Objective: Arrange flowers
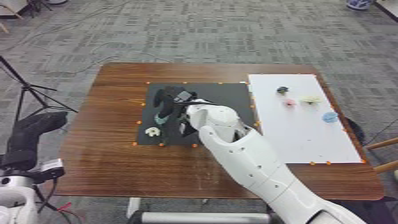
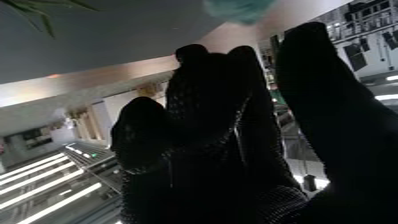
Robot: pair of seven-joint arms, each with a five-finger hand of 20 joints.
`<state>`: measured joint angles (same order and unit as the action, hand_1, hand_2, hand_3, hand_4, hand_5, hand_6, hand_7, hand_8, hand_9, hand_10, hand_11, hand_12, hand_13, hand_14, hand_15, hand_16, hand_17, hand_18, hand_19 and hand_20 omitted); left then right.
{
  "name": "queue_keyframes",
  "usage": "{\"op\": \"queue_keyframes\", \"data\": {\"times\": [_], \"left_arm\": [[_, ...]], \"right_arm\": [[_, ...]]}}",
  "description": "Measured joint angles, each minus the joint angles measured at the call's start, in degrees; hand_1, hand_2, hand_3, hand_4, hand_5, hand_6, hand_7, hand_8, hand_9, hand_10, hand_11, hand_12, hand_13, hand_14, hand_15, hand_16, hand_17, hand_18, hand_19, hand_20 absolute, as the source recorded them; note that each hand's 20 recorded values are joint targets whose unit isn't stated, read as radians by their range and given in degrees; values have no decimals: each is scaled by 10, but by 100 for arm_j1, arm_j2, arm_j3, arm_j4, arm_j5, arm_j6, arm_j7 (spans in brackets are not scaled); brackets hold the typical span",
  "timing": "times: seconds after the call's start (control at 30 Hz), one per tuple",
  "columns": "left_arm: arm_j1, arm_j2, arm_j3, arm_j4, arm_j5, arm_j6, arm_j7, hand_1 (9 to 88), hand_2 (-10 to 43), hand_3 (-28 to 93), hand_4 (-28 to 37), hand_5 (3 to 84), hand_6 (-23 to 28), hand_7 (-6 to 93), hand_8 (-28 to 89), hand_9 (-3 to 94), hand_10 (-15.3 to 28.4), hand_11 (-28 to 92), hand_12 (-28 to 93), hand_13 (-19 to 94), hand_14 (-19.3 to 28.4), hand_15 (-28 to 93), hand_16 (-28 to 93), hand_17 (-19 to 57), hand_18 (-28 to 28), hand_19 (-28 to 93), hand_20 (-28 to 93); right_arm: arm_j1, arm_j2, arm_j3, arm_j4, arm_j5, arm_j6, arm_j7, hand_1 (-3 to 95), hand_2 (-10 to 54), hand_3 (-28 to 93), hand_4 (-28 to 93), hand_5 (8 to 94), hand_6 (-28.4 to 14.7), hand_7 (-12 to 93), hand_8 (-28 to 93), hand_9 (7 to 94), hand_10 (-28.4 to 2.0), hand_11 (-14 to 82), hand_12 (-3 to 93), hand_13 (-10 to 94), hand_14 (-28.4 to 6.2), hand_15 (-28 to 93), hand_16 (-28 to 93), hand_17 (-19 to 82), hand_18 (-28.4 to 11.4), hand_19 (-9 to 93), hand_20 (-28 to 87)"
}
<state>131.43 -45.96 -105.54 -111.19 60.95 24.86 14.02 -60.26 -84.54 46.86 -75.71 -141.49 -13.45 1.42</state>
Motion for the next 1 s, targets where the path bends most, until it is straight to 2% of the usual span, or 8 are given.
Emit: {"op": "queue_keyframes", "data": {"times": [0.23, 0.33, 0.43, 0.53, 0.7, 0.8, 0.9, 1.0], "left_arm": [[64, -75, 11, -34, -7, -3, 0, 188, 42, 715, -283, 537, 6, 189, -83, 527, 136, 192, 137, 433, 162, 209, 24, 70, 126, 122, 188], [89, -79, 12, -81, -7, -2, -6, 189, 42, 712, -283, 539, 6, 188, -83, 531, 138, 196, 138, 434, 163, 210, 25, 70, 127, 121, 188], [139, -80, -4, -157, -7, 5, -6, 185, 38, 714, -283, 541, 7, 190, -83, 532, 139, 199, 138, 435, 165, 213, 26, 70, 127, 122, 188], [201, -81, -50, -218, -8, 5, -2, 185, 36, 714, -283, 545, 8, 194, -83, 535, 141, 202, 138, 436, 165, 217, 26, 70, 128, 124, 189], [360, -108, -259, -342, -35, 13, 26, 188, 25, 715, -283, 546, 7, 200, -85, 536, 142, 205, 138, 438, 165, 221, 24, 69, 128, 124, 188], [505, -155, -407, -436, -47, 44, 66, 190, 22, 716, -283, 545, 7, 202, -86, 536, 141, 207, 138, 438, 165, 223, 24, 69, 127, 125, 188], [538, -205, -386, -447, -49, 80, 91, 193, 18, 714, -283, 546, 8, 202, -88, 537, 142, 208, 138, 439, 166, 226, 24, 69, 127, 126, 188], [538, -254, -319, -447, -48, 83, 97, 194, 17, 715, -283, 546, 8, 202, -88, 537, 142, 210, 138, 440, 168, 232, 24, 68, 128, 127, 189]], "right_arm": [[49, 105, -75, -97, 137, -185, 85, 399, -95, 711, -175, 501, 25, 156, -92, 584, -144, 75, 114, 860, -45, 493, 341, 552, -139, 926, 435], [146, 310, -222, -311, 477, -194, 221, 383, -95, 709, -176, 476, 9, 142, -83, 558, -148, 74, 121, 816, -65, 473, 335, 502, -162, 900, 432], [227, 704, -257, -907, 1283, -131, 510, 358, -95, 710, -179, 459, -6, 130, -71, 524, -153, 69, 138, 724, -110, 455, 319, 405, -198, 818, 445], [225, 1257, -24, -1803, 1818, 148, 617, 324, -95, 711, -185, 449, -18, 123, -64, 484, -160, 62, 157, 603, -152, 400, 295, 291, -219, 671, 466], [-169, 2267, 1190, -3226, 1641, 1055, 606, 279, -95, 698, -189, 452, -25, 118, -60, 480, -164, 63, 164, 566, -163, 352, 292, 258, -223, 619, 461], [-665, 2982, 2098, -3753, 1632, 1497, 645, 273, -95, 691, -188, 450, -29, 108, -56, 483, -166, 63, 166, 582, -162, 342, 293, 262, -223, 617, 465], [-1336, 3663, 3018, -3884, 1673, 1507, 717, 272, -95, 683, -187, 450, -31, 106, -51, 485, -167, 64, 169, 592, -160, 345, 298, 267, -224, 631, 478], [-2054, 4196, 3733, -3675, 1686, 1454, 905, 272, -95, 680, -186, 450, -32, 106, -49, 491, -170, 64, 172, 598, -161, 361, 305, 273, -225, 650, 491]]}}
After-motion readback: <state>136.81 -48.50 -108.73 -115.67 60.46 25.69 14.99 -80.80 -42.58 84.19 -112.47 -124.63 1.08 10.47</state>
